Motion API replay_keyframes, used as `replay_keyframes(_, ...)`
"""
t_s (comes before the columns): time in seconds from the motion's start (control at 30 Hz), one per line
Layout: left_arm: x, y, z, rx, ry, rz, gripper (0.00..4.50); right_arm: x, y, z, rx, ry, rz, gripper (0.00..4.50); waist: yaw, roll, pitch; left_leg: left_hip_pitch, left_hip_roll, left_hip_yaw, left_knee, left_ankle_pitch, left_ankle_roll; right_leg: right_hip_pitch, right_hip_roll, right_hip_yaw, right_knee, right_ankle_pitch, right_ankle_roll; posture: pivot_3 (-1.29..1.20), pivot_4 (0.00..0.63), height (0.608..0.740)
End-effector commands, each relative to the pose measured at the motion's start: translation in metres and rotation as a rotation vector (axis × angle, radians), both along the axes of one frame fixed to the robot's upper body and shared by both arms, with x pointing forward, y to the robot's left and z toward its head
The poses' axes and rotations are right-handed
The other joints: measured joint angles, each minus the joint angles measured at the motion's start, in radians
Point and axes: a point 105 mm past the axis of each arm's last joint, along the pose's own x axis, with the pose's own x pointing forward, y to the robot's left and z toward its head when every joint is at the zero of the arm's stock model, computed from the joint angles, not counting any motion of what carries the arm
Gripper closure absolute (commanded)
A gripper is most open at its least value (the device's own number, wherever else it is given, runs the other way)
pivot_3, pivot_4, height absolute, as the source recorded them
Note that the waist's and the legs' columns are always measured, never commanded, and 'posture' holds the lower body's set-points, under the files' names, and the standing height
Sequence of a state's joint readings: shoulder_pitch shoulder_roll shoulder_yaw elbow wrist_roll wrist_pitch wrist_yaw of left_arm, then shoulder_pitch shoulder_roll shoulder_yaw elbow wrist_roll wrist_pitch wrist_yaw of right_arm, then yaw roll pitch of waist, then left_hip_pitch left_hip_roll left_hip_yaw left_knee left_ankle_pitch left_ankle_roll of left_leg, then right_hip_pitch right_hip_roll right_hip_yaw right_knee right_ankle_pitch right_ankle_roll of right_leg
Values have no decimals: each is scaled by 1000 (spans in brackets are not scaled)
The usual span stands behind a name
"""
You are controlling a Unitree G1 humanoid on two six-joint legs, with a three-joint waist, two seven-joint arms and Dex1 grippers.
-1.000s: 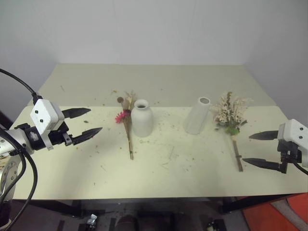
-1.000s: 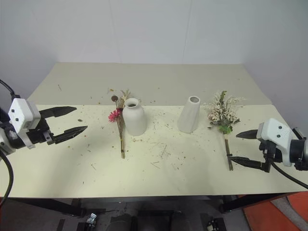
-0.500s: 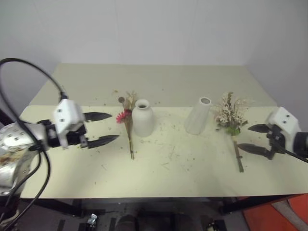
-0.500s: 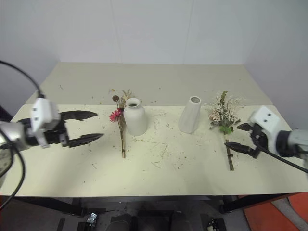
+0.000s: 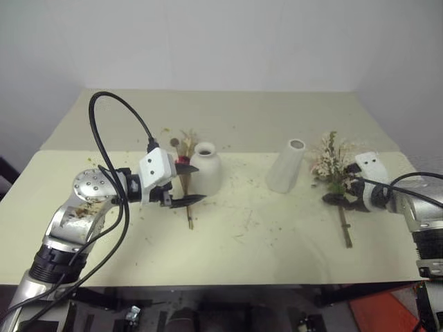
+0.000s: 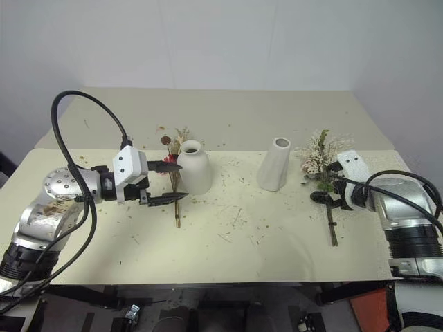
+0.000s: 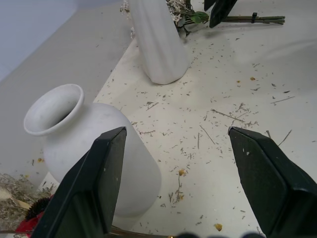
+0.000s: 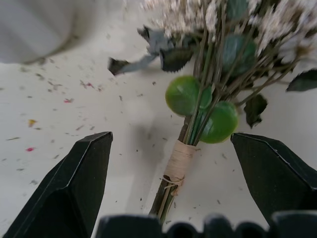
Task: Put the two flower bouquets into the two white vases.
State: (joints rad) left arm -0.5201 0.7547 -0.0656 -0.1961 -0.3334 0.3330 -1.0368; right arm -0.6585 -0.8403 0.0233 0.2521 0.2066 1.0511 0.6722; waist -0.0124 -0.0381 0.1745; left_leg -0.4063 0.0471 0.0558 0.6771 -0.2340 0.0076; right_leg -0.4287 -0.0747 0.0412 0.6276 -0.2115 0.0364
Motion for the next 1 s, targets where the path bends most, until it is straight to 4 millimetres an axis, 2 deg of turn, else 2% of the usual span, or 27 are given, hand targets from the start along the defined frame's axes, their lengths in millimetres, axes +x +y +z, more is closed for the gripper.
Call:
replay_keyframes(0.03,-1,-9,10,2,-60,-27,947,4,-6,8,0,-20,-46,0,0,0,0,0,0,0,0,0,0,0,0,0,0,0,0,0,150,740)
replay_keyframes(0.17,-2,-10,11,1,-64,-28,907,7,-11,6,13,-13,-98,905,-2,0,0,1,0,0,0,0,0,1,0,0,0,0,0,0,150,740)
replay_keyframes(0.37,-4,-7,9,-4,-59,-17,907,8,-11,8,37,-6,-109,3179,-3,0,0,1,0,0,0,0,0,1,0,0,0,0,0,0,150,740)
replay_keyframes(0.47,-4,-7,8,-2,-58,-13,907,9,-11,8,40,-2,-117,4158,-3,0,0,1,0,0,0,0,0,1,0,0,0,0,0,0,150,740)
replay_keyframes(0.6,-4,-9,8,-7,-54,-23,907,17,-22,17,-6,-78,-195,4271,-3,0,0,1,0,0,0,0,0,1,0,0,0,0,0,0,150,740)
replay_keyframes(0.67,-3,-10,8,-8,-55,-23,907,28,-33,38,-49,-231,-273,4271,-3,0,0,1,0,0,0,0,0,1,0,0,0,0,0,0,150,740)
replay_keyframes(0.73,-2,-9,8,-6,-56,-21,907,36,-39,71,-118,-441,-327,4271,-3,0,0,1,0,0,0,0,0,1,0,0,0,0,0,0,150,740)
replay_keyframes(0.8,-1,-8,8,-4,-58,-20,907,39,-36,113,-109,-706,-350,4271,-6,0,0,1,0,0,0,0,0,0,0,0,0,0,0,0,150,740)
replay_keyframes(0.87,-1,-8,9,-2,-61,-17,907,35,-25,155,-95,-970,-311,4271,-8,0,0,0,0,0,-1,0,0,-1,0,1,0,0,0,0,150,740)
replay_keyframes(0.93,-1,-7,10,-2,-64,-15,907,28,-14,186,45,-1119,-323,4271,-11,1,0,0,0,0,-1,0,0,-1,1,1,0,0,1,0,150,740)
replay_keyframes(1.0,-1,-7,10,-2,-64,-15,907,19,-2,212,320,-1234,-268,4271,-18,1,0,0,1,0,-1,0,0,-1,1,1,1,0,0,0,150,740)
